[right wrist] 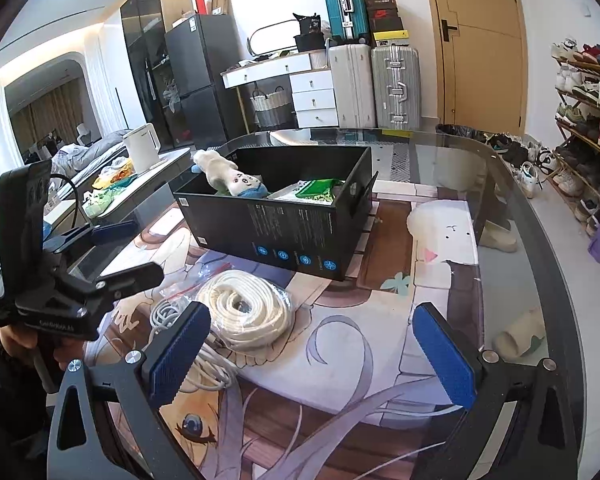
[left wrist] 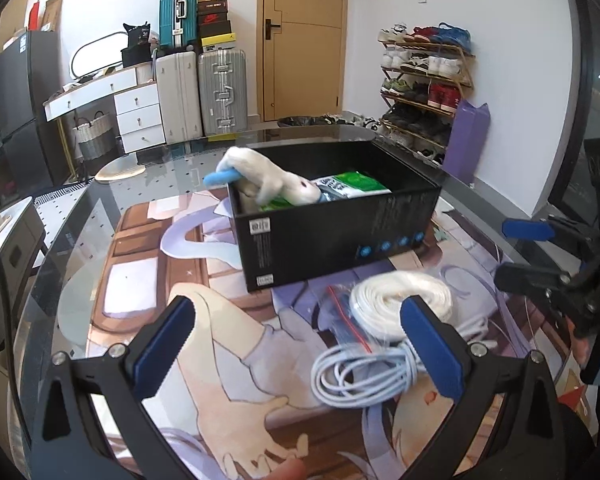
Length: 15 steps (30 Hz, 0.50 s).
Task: Organize soft objects
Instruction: 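Withdraw both tools from the box toward the cable and rope bag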
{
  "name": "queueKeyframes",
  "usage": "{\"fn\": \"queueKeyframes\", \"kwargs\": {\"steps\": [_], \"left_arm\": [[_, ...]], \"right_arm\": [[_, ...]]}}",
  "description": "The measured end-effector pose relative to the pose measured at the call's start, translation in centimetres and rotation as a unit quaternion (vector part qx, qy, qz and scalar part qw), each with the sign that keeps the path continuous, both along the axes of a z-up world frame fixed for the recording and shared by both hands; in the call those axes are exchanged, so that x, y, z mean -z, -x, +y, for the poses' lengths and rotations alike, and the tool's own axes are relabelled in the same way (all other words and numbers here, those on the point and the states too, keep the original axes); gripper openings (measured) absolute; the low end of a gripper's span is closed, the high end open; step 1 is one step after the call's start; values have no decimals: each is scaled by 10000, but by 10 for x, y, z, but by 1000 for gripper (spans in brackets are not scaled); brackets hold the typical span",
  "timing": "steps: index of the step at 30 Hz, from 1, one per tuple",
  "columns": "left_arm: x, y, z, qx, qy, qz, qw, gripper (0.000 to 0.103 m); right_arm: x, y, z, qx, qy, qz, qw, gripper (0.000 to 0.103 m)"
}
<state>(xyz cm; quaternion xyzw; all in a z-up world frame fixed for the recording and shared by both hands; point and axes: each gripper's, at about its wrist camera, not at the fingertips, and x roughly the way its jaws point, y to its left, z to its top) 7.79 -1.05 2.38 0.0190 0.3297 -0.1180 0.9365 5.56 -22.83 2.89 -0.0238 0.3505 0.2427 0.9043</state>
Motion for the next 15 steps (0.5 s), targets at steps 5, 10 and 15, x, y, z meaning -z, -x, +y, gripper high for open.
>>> {"fn": "queueKeyframes", "kwargs": {"steps": [5, 10, 15], "left_arm": [[4, 12, 4, -5, 34, 86, 10000, 103], [8, 22, 2, 124, 34, 215, 9997, 103], [13, 27, -5, 281, -57, 309, 9991, 103]], "right_arm": [[4, -1, -1, 35, 25, 62, 10000, 103], [5, -4, -1, 57, 24, 82, 9999, 103], [9, -7, -2, 62, 58, 144, 9999, 103]]}}
